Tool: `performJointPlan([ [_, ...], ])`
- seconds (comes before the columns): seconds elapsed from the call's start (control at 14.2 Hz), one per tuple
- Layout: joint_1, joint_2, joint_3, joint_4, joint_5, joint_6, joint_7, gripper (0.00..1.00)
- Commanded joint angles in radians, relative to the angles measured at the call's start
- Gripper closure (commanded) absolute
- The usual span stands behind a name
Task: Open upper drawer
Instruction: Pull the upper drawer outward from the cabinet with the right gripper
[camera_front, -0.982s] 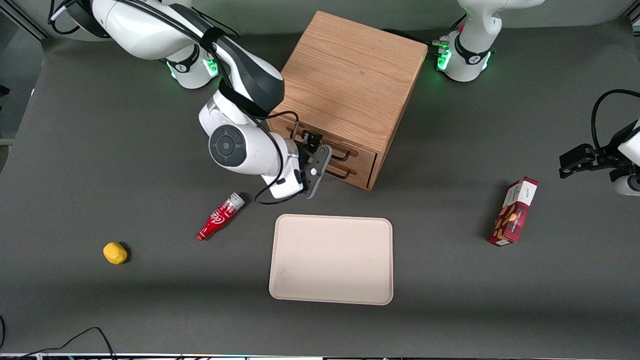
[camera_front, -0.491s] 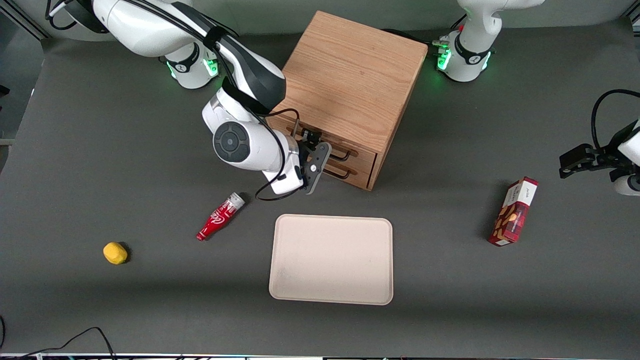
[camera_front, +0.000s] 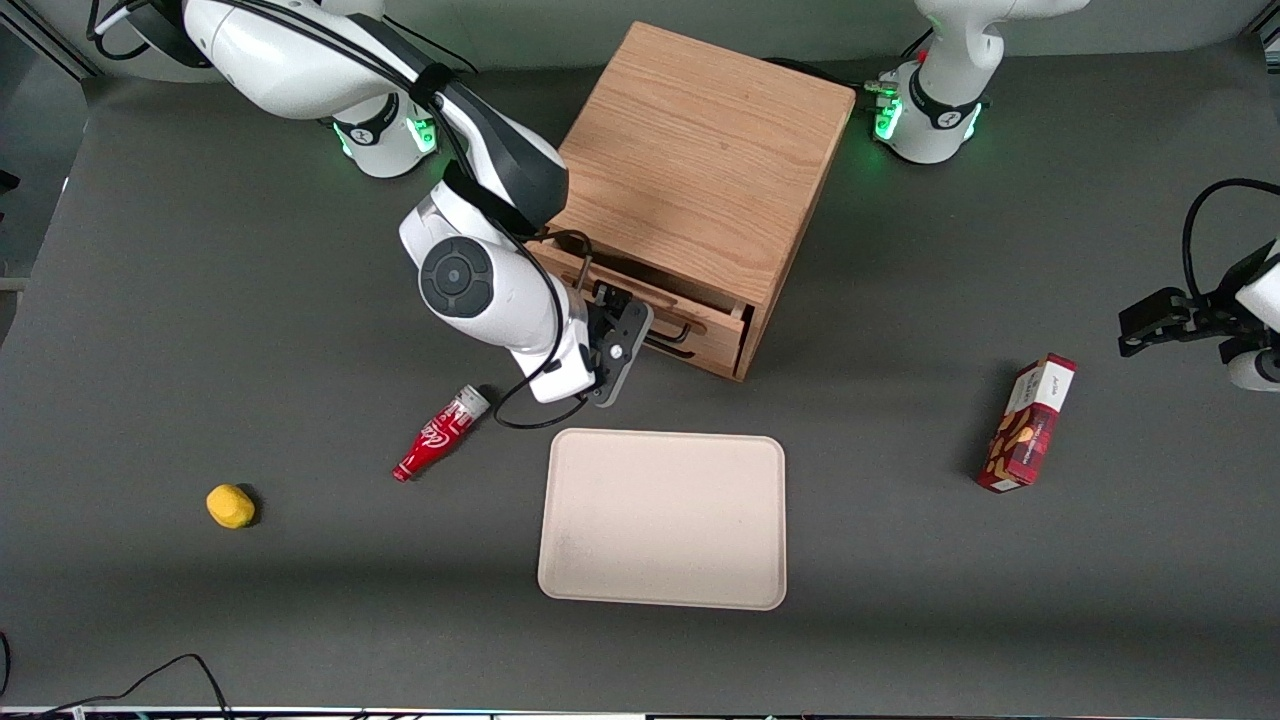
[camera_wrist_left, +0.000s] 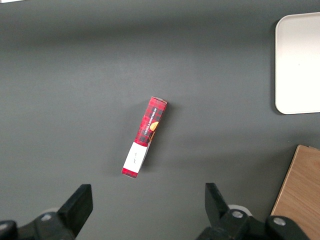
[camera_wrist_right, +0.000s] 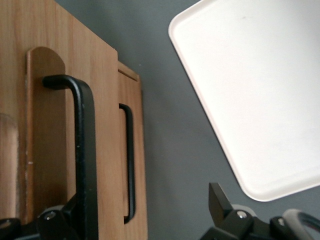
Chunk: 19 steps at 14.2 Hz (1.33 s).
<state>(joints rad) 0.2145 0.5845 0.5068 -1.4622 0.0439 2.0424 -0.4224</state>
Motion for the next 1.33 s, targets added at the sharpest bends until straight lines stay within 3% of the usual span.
performJointPlan([
  [0.0, -0.003, 0.041, -0.002, 0.074, -0.036, 0.004, -0.016, 0.0],
  [0.21, -0.003, 0.055, -0.045, 0.121, -0.071, 0.004, -0.021, 0.0],
  [0.63, -0.003, 0.101, -0.155, 0.232, -0.073, 0.012, -0.091, 0.0],
  [1.26, -0.003, 0.135, -0.226, 0.301, -0.073, 0.088, -0.092, 0.0],
])
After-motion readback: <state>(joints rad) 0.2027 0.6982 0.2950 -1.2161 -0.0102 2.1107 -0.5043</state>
